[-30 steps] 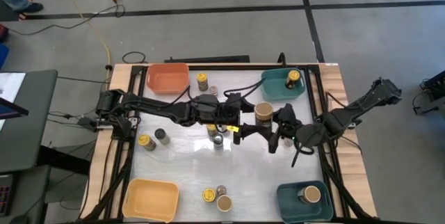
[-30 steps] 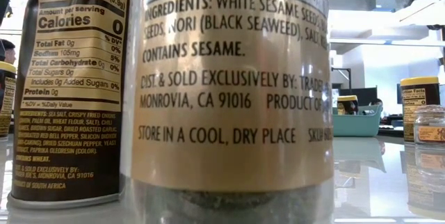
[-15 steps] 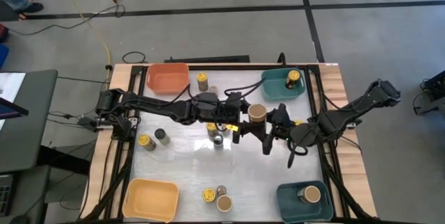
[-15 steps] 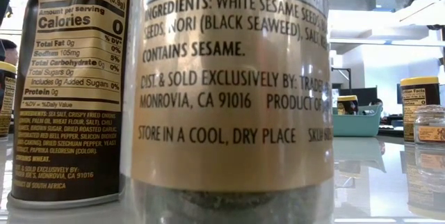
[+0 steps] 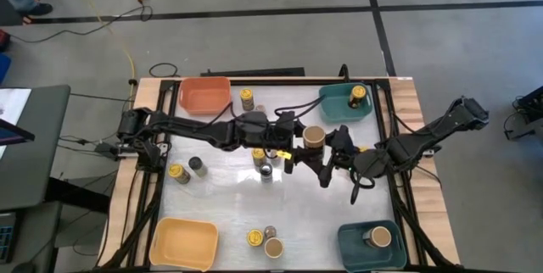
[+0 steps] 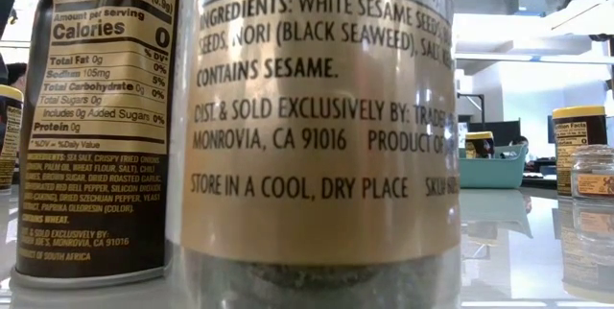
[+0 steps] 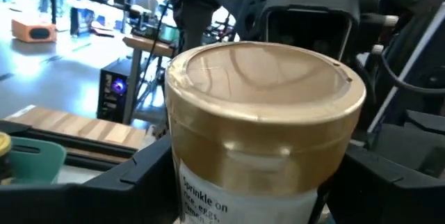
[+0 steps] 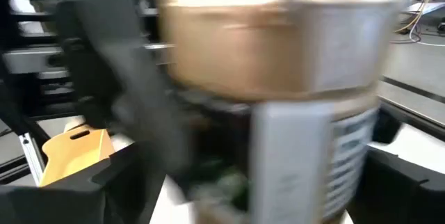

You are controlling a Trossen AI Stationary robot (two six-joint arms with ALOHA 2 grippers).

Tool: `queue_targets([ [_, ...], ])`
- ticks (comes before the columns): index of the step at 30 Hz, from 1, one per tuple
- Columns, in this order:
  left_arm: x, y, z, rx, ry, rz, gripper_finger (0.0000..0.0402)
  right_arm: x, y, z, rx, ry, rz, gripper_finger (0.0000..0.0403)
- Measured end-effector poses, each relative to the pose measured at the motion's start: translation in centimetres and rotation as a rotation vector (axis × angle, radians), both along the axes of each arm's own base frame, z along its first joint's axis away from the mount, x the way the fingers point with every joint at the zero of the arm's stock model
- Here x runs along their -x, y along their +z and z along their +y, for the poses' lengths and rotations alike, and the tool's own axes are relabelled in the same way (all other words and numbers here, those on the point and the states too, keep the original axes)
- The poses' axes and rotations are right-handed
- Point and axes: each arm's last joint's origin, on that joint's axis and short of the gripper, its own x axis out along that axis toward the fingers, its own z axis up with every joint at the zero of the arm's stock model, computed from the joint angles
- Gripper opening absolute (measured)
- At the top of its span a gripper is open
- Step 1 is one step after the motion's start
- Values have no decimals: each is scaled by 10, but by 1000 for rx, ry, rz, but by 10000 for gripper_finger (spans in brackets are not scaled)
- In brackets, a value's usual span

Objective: Sort spices by type
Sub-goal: Put the top gold seasoning bottle into the bottom teal dark blue bin

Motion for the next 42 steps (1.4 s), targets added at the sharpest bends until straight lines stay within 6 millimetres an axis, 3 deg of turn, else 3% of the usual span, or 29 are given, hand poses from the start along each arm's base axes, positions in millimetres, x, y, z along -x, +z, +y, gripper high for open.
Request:
queue_targets([
  [7, 3, -3, 12, -17, 20, 84, 274, 21, 3, 1, -4, 39, 52, 393],
  [15, 6, -15, 16, -160, 10, 225, 274, 55, 11, 1, -51, 131, 86, 394],
  [21, 7, -23, 16, -227, 0, 300, 275, 63, 44, -12, -3, 177, 64, 383],
  [29, 7, -23, 15, -267, 14, 296, 275, 32, 84, -39, 98, 251, 321, 374],
  [36, 7, -23, 16, -280, 29, 299, 276, -11, 96, -55, 120, 373, 523, 374],
  [42, 7, -23, 14, -320, 42, 304, 276, -32, 99, -62, 125, 372, 639, 375],
])
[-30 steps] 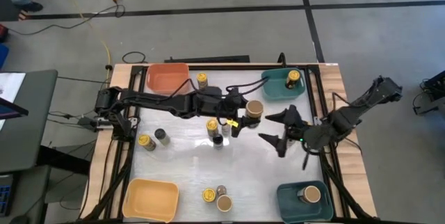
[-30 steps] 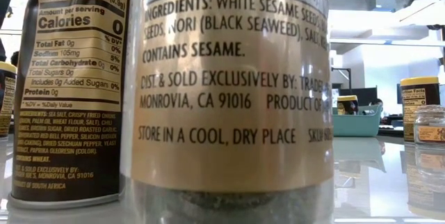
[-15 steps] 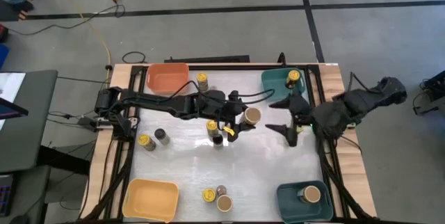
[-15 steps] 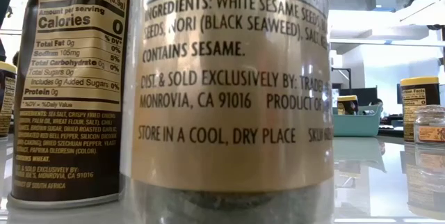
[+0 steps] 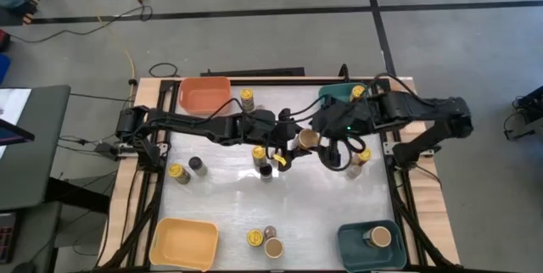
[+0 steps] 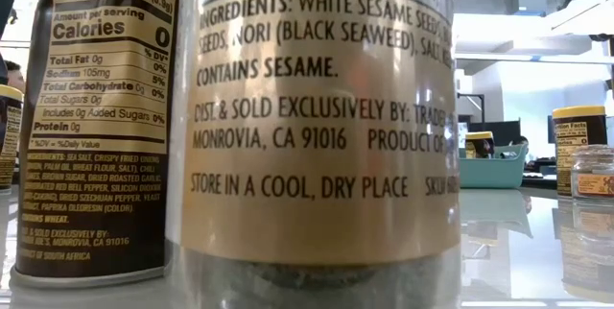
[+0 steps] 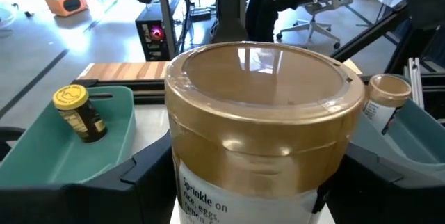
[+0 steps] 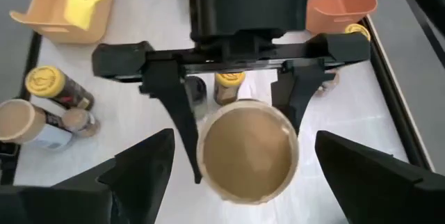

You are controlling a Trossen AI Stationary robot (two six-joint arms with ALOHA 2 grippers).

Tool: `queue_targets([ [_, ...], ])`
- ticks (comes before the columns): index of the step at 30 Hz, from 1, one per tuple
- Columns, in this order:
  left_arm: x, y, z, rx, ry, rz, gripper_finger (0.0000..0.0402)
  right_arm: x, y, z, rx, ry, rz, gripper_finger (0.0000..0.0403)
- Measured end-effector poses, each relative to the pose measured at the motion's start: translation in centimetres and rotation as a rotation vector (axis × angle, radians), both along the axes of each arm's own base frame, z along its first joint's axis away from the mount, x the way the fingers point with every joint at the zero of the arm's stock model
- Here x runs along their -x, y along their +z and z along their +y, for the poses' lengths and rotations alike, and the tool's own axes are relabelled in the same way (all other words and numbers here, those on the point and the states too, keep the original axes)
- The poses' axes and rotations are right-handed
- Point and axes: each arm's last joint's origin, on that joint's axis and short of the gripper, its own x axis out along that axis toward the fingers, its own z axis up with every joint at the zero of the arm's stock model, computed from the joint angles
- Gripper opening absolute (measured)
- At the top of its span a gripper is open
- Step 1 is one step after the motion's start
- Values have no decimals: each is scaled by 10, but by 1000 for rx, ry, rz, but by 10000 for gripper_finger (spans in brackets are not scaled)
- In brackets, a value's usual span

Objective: Sort spices by type
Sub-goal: Put the top gold seasoning bottle into the bottom teal dark blue bin

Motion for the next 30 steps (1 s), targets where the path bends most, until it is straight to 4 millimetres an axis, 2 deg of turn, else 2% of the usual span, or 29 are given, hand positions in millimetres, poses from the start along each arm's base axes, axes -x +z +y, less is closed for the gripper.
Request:
queue_targets([
  [8, 0, 0, -7, -46, -24, 0, 276, -9, 0, -7, -84, 45, 43, 375],
  [18, -1, 0, -8, -47, -28, -3, 276, -22, -20, -2, -161, 52, 174, 375],
  [30, -1, -1, -8, -12, -2, -2, 276, -32, -31, 2, -122, 37, 219, 367],
])
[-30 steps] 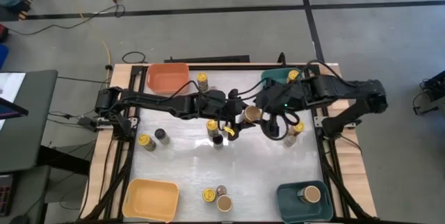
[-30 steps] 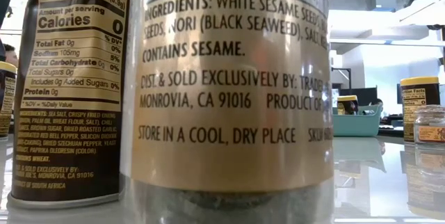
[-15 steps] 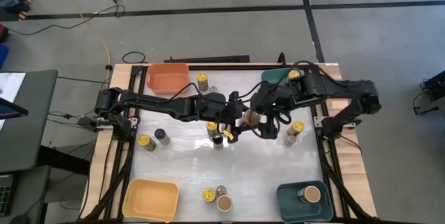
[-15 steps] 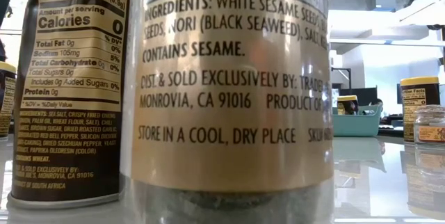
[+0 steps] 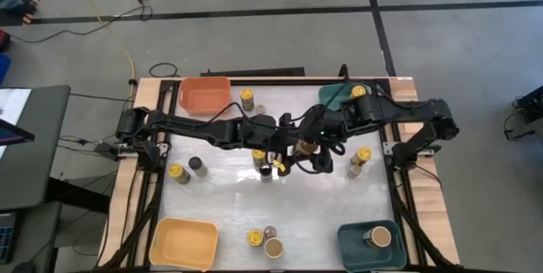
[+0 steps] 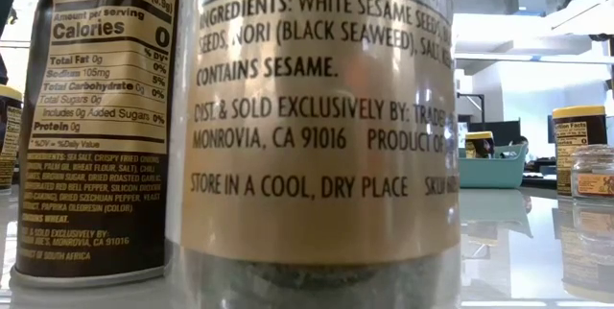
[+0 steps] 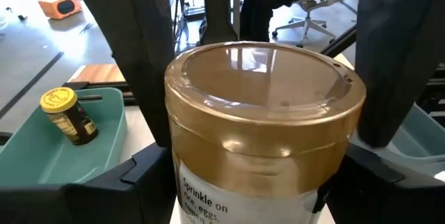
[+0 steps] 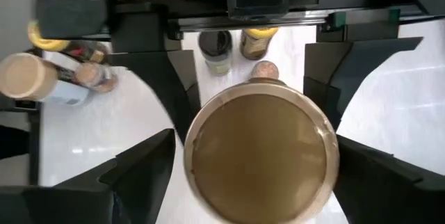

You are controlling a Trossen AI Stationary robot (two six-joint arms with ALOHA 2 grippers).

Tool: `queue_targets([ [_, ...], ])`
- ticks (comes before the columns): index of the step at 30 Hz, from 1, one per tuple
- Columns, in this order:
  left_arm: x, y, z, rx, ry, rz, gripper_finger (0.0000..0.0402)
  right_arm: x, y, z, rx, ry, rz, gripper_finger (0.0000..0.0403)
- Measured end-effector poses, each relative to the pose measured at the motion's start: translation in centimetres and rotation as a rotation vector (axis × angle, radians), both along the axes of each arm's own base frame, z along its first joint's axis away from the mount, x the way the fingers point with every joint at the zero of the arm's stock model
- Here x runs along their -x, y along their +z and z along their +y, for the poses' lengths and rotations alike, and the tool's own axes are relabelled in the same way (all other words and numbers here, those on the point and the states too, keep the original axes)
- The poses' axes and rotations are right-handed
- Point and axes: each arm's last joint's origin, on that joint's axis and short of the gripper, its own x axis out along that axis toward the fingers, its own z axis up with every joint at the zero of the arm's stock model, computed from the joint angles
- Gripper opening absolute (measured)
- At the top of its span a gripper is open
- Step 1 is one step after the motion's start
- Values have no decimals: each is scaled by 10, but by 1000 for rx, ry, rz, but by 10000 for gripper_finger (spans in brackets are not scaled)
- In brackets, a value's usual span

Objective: Sort spices by type
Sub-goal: Put the top gold seasoning bottle into the bottom teal dark blue bin

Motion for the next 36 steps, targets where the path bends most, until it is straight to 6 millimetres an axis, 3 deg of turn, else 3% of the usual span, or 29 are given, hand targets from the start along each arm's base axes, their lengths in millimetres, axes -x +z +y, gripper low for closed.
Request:
queue_targets([
  [7, 0, -1, 0, 9, 4, 6, 276, -3, -4, 0, 27, 22, 24, 296],
  [29, 2, -4, 0, 48, 44, 65, 295, -3, -5, 0, 34, 36, 26, 296],
  [36, 3, -5, -2, 69, 57, 74, 311, 10, 1, 2, 9, -73, 38, 296],
])
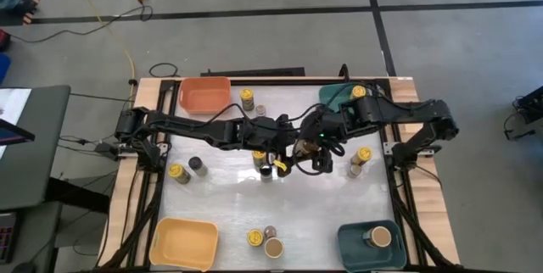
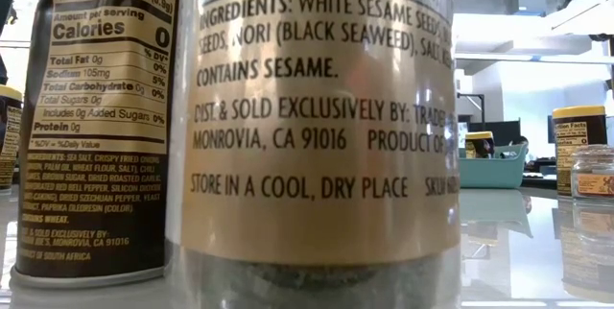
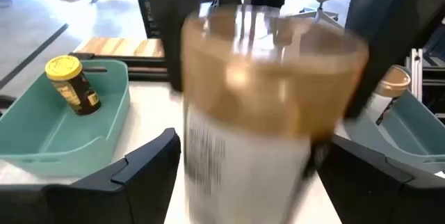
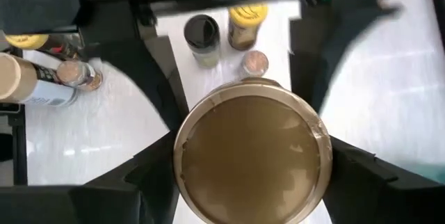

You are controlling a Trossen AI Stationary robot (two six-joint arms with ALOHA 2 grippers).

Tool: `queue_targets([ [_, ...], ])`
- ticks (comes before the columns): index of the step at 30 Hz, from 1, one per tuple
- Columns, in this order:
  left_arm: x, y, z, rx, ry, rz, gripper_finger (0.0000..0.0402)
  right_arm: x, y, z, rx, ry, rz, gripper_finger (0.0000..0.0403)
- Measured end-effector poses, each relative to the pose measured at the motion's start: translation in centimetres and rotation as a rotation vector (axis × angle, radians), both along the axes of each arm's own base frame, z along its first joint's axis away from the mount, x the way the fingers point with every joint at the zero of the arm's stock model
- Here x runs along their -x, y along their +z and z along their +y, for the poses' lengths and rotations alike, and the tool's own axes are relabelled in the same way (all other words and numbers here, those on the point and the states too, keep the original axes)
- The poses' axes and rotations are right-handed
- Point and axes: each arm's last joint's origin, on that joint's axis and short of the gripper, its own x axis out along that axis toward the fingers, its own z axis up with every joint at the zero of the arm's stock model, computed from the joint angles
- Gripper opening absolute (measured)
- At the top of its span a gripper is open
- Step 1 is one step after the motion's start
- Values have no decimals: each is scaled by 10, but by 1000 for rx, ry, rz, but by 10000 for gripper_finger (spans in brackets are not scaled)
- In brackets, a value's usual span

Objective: Sort spices by type
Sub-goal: Put the top gold seasoning bottle into the bottom teal dark blue bin

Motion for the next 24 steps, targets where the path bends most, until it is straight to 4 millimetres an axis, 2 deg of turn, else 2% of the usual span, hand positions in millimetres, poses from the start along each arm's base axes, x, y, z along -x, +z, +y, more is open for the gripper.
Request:
queue_targets([
  [4, 10, 9, 5, 37, 26, 16, 311, 16, 4, 8, -6, -30, 37, 296],
  [9, 40, 38, 9, 51, 42, 42, 311, 35, 9, 25, 2, -63, 67, 296],
  [14, 72, 56, -4, 34, 34, 59, 311, 58, 13, 51, 34, -83, 71, 296],
  [24, 140, 32, -47, 106, 56, -49, 310, 92, 13, 106, -60, -129, 51, 296],
])
